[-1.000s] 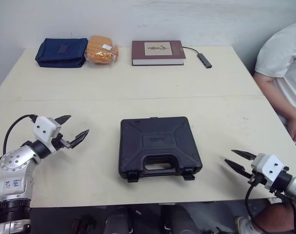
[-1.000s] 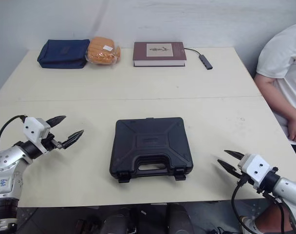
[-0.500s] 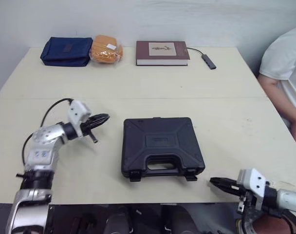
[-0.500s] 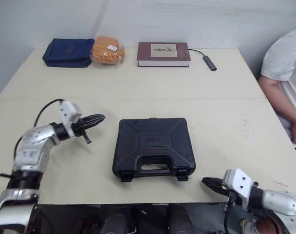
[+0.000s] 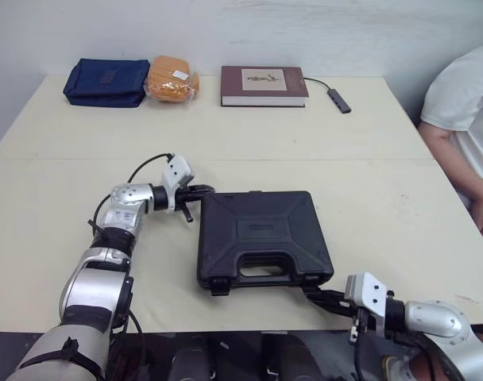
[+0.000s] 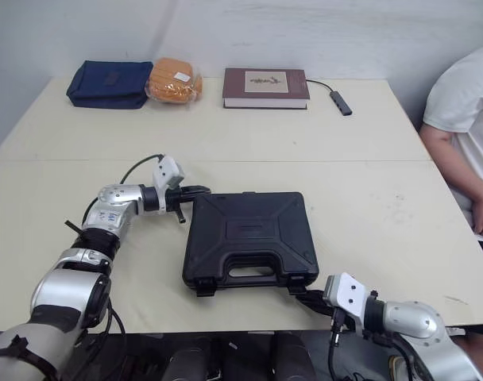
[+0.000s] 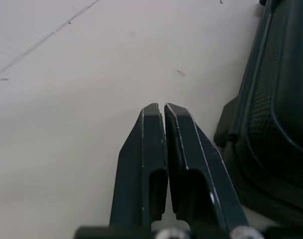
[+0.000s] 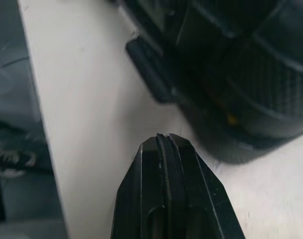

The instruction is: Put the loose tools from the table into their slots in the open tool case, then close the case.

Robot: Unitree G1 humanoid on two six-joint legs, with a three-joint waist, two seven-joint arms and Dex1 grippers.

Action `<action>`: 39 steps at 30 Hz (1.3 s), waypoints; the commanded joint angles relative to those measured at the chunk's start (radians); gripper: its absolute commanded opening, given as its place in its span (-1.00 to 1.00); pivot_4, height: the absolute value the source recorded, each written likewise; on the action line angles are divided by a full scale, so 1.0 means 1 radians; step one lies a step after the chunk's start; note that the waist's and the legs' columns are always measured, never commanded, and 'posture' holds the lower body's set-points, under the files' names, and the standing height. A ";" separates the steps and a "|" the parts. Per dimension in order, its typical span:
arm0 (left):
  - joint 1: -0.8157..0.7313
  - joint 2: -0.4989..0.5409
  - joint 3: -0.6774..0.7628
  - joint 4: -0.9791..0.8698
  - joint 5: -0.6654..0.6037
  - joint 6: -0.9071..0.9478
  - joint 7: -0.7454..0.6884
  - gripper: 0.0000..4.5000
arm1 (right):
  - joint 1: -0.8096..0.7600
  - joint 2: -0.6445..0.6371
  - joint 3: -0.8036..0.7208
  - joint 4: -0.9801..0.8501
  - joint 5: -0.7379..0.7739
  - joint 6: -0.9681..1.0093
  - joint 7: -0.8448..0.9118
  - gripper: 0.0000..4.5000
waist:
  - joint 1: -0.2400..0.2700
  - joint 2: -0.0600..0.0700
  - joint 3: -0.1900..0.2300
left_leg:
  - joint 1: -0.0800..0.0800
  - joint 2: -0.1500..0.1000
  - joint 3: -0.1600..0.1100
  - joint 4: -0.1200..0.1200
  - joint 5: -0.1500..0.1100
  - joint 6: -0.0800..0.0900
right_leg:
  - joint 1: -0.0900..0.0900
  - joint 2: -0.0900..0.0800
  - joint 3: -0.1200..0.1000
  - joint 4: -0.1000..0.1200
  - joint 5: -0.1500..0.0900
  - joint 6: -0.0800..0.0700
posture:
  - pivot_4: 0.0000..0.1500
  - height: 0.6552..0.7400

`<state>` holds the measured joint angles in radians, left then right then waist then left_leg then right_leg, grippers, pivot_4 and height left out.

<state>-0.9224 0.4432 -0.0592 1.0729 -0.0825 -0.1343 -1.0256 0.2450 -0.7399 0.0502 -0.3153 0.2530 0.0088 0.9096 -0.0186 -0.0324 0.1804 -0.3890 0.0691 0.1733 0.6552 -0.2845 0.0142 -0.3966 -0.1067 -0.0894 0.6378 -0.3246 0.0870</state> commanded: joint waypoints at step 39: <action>0.516 0.053 0.224 -1.106 -0.364 0.341 0.113 -0.96 | -0.255 0.041 -0.117 0.348 -0.152 -0.146 -0.179 -1.00 | 0.028 -0.001 -0.001 | -0.001 -0.004 -0.005 0.004 -0.004 -0.002 | 0.005 -0.014 0.006 -0.001 0.002 0.003 | 1.00 1.00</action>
<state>-0.3668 0.4870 0.1884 0.0423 -0.4062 0.1774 -0.8901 -0.0264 -0.6876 -0.0270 0.0428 0.0846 -0.1655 0.7395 0.0096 -0.0337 0.1797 -0.3905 0.0648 0.1683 0.6591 -0.2886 0.0125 -0.3920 -0.1205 -0.0829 0.6360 -0.3221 0.0909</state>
